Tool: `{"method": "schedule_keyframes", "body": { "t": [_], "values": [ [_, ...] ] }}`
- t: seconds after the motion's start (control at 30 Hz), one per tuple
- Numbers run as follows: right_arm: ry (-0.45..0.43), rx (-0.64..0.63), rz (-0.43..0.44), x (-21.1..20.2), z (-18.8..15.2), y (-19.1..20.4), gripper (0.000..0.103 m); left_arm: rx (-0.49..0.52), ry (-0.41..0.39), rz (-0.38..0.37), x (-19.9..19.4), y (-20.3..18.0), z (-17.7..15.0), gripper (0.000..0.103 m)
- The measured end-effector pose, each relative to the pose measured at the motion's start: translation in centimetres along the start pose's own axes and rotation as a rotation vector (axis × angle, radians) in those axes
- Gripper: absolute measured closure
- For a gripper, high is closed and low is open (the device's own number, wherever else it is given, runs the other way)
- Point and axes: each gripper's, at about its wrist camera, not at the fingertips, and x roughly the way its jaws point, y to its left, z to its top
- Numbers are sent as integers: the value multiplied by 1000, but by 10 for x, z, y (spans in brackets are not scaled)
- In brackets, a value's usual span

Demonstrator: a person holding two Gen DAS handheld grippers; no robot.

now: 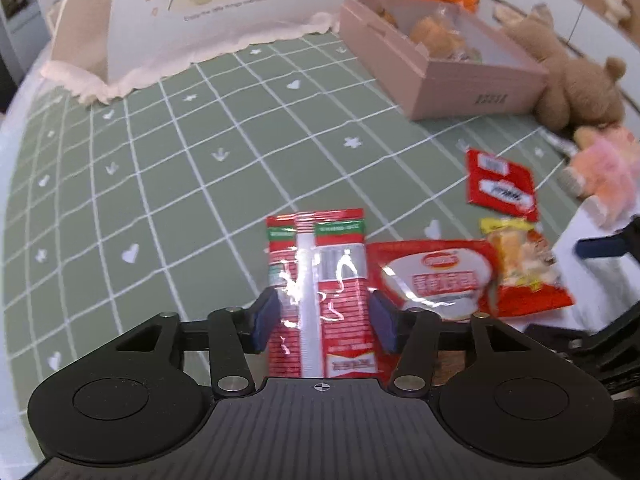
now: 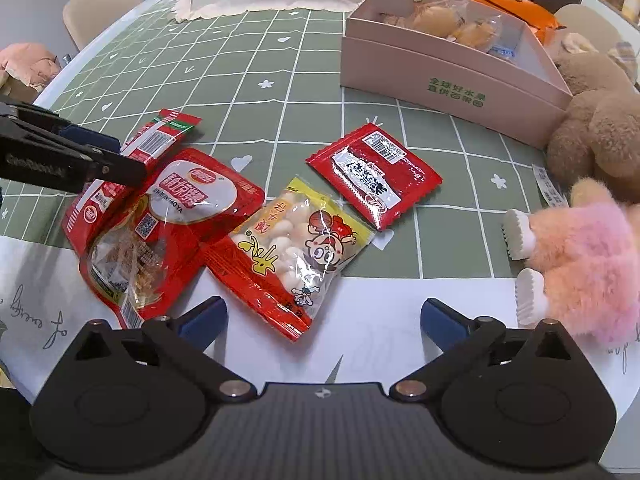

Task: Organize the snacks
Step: 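Position the open right gripper over the red square snack packet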

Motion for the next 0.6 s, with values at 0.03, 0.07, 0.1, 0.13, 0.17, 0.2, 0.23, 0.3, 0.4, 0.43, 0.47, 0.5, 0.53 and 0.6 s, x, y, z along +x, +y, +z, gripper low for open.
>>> {"method": "schedule_keyframes", "body": {
  "t": [0.03,0.07,0.1,0.13,0.17,0.2,0.23,0.3,0.4,0.43,0.47,0.5,0.53,0.6],
  "values": [
    [0,-1,1,0,0,0,0,-1,1,17,2,3,-1,43],
    [0,-2,1,0,-1,0,0,-10,0,30,2,6,-2,42],
    [-1,-2,1,-1,-1,0,0,-29,-2,23,3,9,-2,42],
    [-3,-2,0,-1,-2,0,0,-42,-1,12,2,12,-2,42],
    [-4,0,0,-1,-2,1,0,-53,1,5,2,14,-1,43],
    [-5,0,0,-2,-3,2,0,-58,4,-1,3,14,-1,43],
    [-4,-2,1,-2,-3,2,0,-62,6,-5,3,13,-1,43],
    [-8,-13,-3,-4,0,1,3,-55,-11,-8,5,12,-1,42],
    [-106,-13,0,-23,8,-9,10,-41,-2,11,4,7,-1,43],
    [-132,-7,6,-28,14,-15,10,-52,2,4,2,7,-2,45],
    [-143,-4,13,-30,20,-21,10,-63,3,-8,1,8,-3,48],
    [-146,-3,17,-31,28,-28,10,-84,1,-31,-3,11,-5,49],
    [-147,-2,14,-29,36,-34,10,-103,-3,-46,-5,14,-7,52],
    [-138,-8,13,-21,51,-46,10,-151,-6,-67,-14,20,-14,53]
  ]
}}
